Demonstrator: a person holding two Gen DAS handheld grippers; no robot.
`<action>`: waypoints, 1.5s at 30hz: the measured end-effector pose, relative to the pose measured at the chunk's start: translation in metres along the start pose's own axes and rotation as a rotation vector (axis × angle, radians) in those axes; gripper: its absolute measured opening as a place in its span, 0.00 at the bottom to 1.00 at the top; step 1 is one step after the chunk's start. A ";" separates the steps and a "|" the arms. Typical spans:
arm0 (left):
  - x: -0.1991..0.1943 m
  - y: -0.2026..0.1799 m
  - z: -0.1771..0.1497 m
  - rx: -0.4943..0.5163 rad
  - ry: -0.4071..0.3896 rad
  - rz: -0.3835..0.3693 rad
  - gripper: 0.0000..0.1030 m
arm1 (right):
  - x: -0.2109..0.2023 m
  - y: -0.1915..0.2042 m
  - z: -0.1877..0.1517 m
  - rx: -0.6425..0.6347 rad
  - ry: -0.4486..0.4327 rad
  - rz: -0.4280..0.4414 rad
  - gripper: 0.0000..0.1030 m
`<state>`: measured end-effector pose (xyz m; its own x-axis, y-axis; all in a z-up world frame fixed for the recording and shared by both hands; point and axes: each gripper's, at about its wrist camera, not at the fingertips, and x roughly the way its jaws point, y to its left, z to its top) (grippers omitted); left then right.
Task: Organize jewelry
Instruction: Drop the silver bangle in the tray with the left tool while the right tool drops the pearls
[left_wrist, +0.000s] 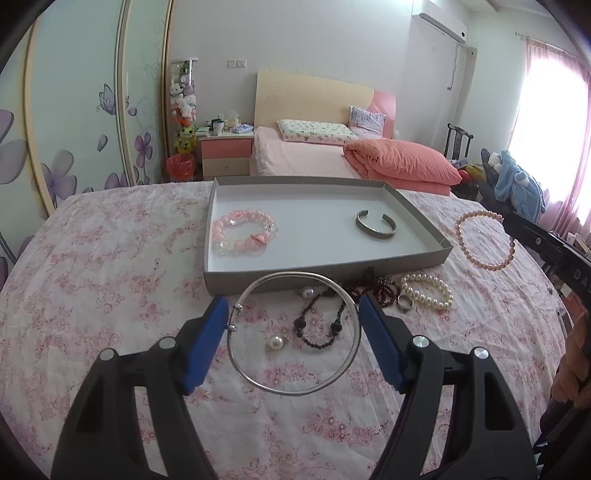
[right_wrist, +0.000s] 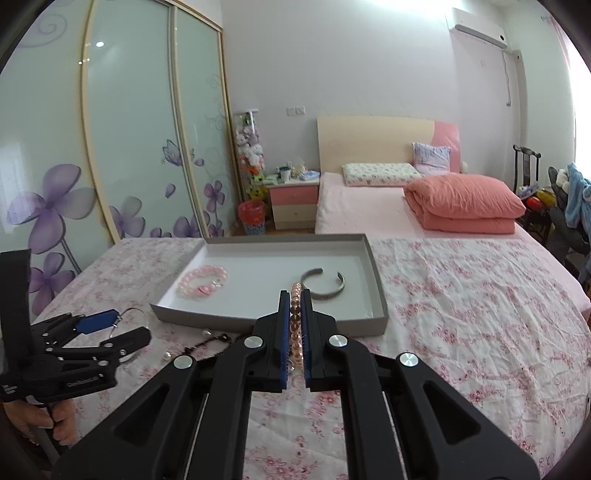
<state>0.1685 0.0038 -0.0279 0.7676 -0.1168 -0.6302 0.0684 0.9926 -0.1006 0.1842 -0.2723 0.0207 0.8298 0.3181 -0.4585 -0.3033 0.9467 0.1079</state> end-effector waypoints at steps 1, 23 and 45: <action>-0.001 0.000 0.001 0.000 -0.005 0.002 0.69 | -0.002 0.002 0.001 -0.004 -0.008 0.003 0.06; -0.018 -0.001 0.021 0.008 -0.114 0.070 0.69 | -0.019 0.017 0.006 -0.025 -0.104 0.046 0.06; 0.024 -0.007 0.078 0.023 -0.166 0.095 0.69 | 0.043 -0.004 0.046 0.012 -0.120 0.034 0.06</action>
<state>0.2367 -0.0035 0.0179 0.8659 -0.0172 -0.5000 0.0037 0.9996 -0.0278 0.2424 -0.2603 0.0417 0.8694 0.3530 -0.3459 -0.3270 0.9356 0.1329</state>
